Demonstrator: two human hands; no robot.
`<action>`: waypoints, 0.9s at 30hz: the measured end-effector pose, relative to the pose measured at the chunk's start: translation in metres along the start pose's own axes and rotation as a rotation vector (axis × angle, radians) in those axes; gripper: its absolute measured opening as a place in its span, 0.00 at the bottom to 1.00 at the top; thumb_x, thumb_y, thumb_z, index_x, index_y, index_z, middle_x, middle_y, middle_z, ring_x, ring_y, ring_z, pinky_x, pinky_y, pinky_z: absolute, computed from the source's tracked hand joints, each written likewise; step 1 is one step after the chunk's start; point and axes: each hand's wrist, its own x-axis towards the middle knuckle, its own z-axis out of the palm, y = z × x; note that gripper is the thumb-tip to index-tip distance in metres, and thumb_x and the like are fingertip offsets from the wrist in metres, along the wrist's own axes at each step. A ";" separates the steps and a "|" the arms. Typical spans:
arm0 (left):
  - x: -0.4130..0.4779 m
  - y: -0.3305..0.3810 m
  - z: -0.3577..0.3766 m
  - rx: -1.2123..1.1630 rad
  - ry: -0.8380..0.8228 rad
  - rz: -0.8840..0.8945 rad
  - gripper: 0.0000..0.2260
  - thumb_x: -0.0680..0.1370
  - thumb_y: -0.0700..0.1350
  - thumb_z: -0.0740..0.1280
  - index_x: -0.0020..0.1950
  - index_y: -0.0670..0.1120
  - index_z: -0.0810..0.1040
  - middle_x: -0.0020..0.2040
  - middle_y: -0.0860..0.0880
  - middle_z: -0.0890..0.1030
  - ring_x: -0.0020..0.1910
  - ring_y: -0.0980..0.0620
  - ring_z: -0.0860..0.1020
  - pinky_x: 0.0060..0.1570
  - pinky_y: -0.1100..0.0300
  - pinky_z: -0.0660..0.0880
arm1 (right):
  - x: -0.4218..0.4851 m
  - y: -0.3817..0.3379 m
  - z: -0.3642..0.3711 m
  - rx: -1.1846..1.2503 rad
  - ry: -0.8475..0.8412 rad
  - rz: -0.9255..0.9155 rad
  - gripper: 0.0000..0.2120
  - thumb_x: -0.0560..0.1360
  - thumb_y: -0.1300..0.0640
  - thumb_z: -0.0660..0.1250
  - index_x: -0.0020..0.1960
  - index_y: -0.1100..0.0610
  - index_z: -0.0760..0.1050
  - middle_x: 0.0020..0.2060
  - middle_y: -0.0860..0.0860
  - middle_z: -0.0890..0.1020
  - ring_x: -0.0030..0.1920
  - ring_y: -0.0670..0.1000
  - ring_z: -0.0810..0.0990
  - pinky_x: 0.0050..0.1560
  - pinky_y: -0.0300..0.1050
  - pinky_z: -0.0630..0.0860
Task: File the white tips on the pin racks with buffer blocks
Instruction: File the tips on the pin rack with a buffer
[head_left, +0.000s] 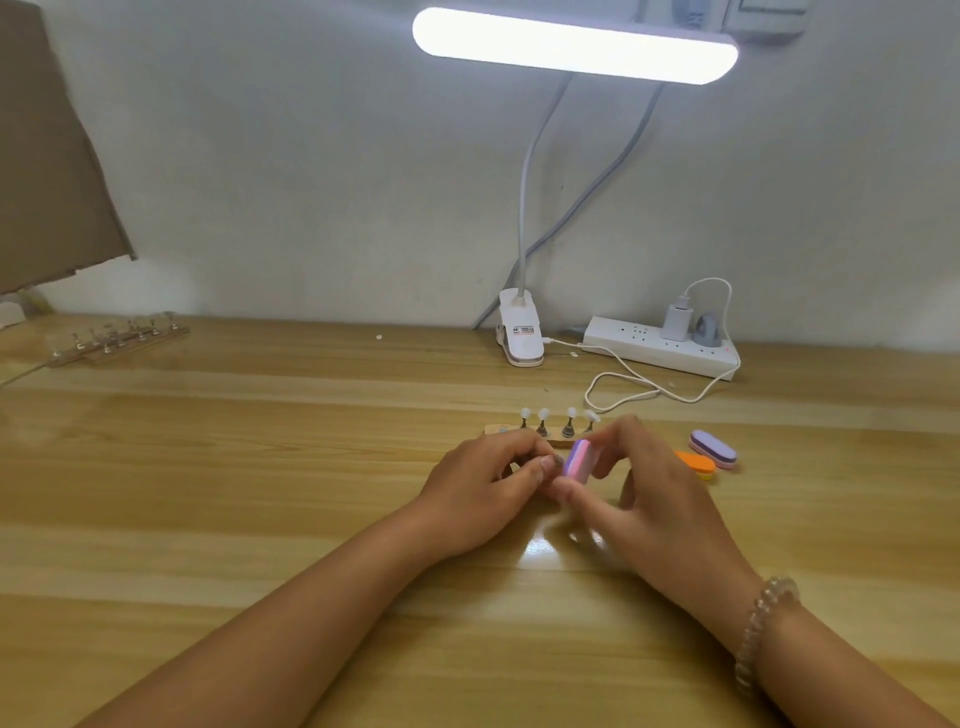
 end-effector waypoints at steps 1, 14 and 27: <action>0.000 0.000 0.000 -0.001 0.001 0.004 0.10 0.82 0.44 0.65 0.44 0.57 0.78 0.41 0.57 0.80 0.44 0.49 0.78 0.50 0.45 0.75 | -0.002 -0.003 0.001 -0.038 -0.039 -0.037 0.17 0.68 0.41 0.72 0.50 0.46 0.71 0.42 0.41 0.75 0.36 0.41 0.74 0.35 0.45 0.72; 0.001 -0.002 0.000 -0.001 -0.034 0.009 0.07 0.81 0.45 0.65 0.48 0.53 0.82 0.43 0.56 0.82 0.43 0.49 0.77 0.48 0.49 0.74 | -0.001 -0.003 -0.001 -0.109 -0.024 -0.090 0.16 0.69 0.42 0.72 0.50 0.44 0.70 0.46 0.39 0.76 0.35 0.39 0.73 0.31 0.42 0.70; 0.000 -0.003 -0.001 -0.030 -0.031 0.011 0.07 0.82 0.44 0.65 0.47 0.53 0.82 0.44 0.54 0.83 0.47 0.46 0.79 0.51 0.42 0.74 | -0.003 -0.002 -0.001 -0.148 -0.010 -0.108 0.16 0.69 0.42 0.72 0.52 0.46 0.73 0.43 0.39 0.78 0.32 0.38 0.72 0.32 0.39 0.69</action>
